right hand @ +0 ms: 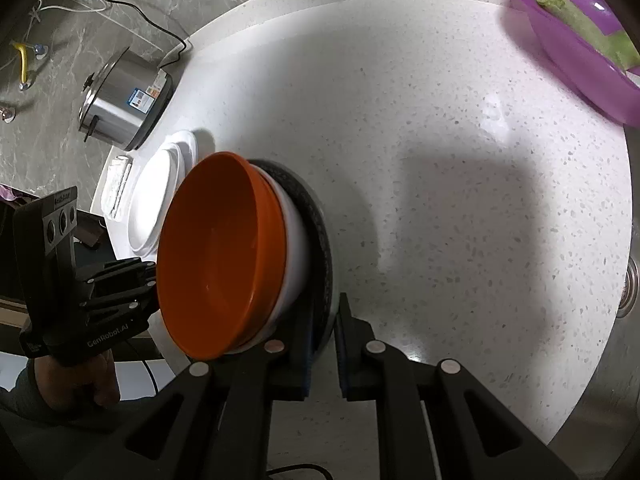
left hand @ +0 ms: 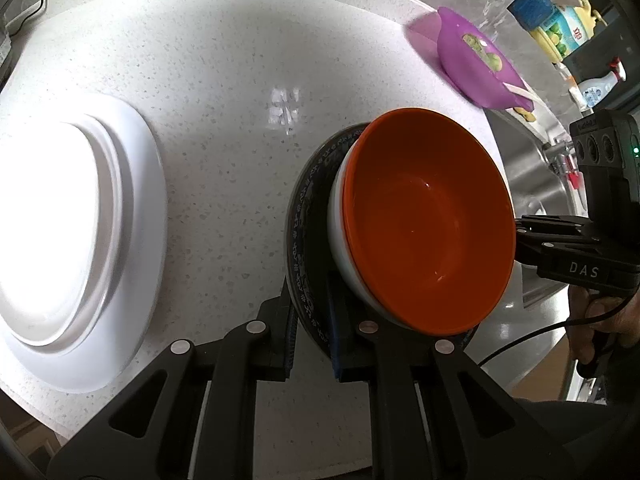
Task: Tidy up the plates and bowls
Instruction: 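Carry the bowl stack with both grippers and lower it onto the plate stack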
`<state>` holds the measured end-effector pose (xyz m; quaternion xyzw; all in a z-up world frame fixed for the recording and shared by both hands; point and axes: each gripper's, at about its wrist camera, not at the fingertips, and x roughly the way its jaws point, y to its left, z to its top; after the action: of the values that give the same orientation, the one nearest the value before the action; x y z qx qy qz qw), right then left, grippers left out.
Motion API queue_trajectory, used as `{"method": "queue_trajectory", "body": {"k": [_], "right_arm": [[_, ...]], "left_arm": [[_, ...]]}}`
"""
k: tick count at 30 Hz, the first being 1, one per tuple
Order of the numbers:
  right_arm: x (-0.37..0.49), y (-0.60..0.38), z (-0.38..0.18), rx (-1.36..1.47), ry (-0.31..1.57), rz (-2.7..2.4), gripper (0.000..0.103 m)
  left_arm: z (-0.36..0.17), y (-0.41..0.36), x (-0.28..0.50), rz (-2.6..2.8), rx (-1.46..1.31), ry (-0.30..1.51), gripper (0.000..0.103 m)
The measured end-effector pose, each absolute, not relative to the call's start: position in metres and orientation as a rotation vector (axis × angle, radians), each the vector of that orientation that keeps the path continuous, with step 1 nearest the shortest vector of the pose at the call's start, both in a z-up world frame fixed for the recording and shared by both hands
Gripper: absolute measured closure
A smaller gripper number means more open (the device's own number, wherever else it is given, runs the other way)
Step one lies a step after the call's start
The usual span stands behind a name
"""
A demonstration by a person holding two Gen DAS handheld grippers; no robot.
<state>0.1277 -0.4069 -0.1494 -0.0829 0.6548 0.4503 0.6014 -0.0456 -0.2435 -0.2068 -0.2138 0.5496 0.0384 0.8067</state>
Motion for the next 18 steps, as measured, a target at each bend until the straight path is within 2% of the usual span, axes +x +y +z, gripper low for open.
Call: {"method": "queue_trajectory", "body": {"k": [9,18], "right_arm": [[0.121,-0.388,-0.122,-0.193,1.488,1.069,0.091],[0.089,-0.326,-0.087,-0.203,1.446,1.123,0.091]], "left_arm": [[-0.175,-0.224,-0.064,0.113,-0.466,1.130,0.093],[-0.136,-0.153,-0.109,0.154,-0.485,1.083,0.093]]}}
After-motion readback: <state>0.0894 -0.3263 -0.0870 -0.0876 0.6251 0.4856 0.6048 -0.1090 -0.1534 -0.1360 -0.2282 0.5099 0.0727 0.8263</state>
